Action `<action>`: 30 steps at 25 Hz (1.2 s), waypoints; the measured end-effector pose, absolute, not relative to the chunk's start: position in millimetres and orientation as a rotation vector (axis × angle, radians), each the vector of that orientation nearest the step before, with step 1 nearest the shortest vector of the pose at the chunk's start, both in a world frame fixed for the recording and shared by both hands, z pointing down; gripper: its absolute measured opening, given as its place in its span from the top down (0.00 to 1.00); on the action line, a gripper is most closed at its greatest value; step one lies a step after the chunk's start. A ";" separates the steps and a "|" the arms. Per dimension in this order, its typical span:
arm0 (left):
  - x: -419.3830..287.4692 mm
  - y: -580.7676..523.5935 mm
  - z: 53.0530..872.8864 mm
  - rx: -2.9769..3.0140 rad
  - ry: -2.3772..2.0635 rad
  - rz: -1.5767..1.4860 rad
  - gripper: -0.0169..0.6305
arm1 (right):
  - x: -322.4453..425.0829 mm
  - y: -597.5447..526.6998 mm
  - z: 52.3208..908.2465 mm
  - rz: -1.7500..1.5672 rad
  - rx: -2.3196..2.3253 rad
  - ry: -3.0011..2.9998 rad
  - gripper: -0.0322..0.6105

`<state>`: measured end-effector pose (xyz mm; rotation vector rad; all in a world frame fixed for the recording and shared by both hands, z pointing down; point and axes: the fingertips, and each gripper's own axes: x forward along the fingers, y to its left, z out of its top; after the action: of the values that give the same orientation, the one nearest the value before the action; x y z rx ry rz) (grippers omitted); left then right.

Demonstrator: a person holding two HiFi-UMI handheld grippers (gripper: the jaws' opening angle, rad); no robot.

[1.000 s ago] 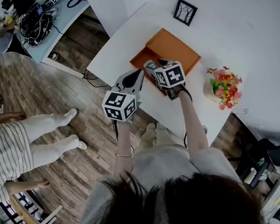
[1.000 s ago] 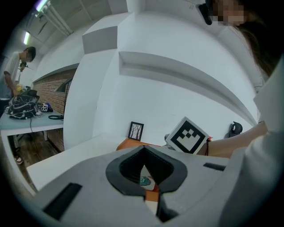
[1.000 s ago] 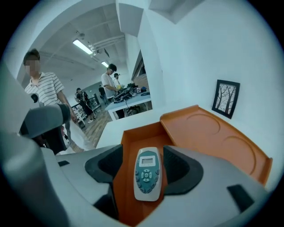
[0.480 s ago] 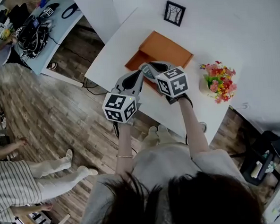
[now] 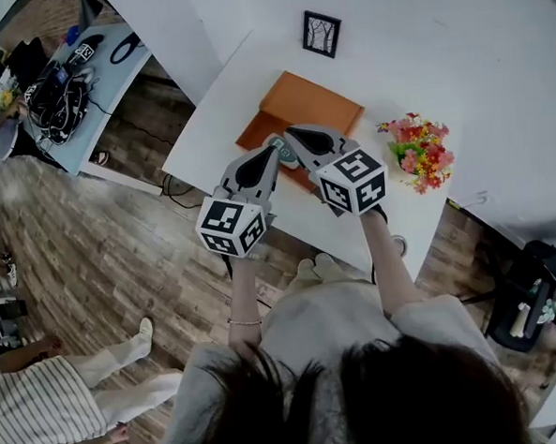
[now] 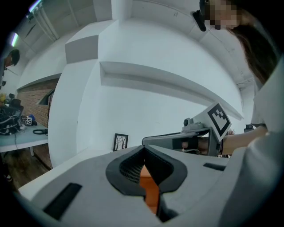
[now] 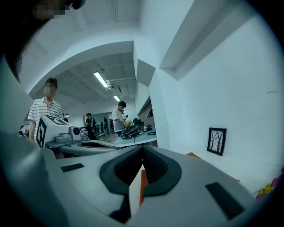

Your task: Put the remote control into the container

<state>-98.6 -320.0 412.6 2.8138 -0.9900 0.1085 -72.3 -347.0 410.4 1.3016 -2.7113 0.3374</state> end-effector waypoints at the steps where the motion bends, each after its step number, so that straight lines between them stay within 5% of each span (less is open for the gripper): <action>1: -95.7 -316.9 408.4 2.827 -0.981 0.101 0.97 | -70.5 -342.8 404.2 0.318 1.306 -2.730 0.95; 30: -71.5 -264.5 332.8 3.066 -0.953 0.003 0.97 | -38.9 -273.7 316.5 -0.085 1.362 -2.915 0.95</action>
<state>-71.5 -264.5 332.8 3.0661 -0.9534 0.0026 -38.9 -273.7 316.5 1.3622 -2.9148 -0.0845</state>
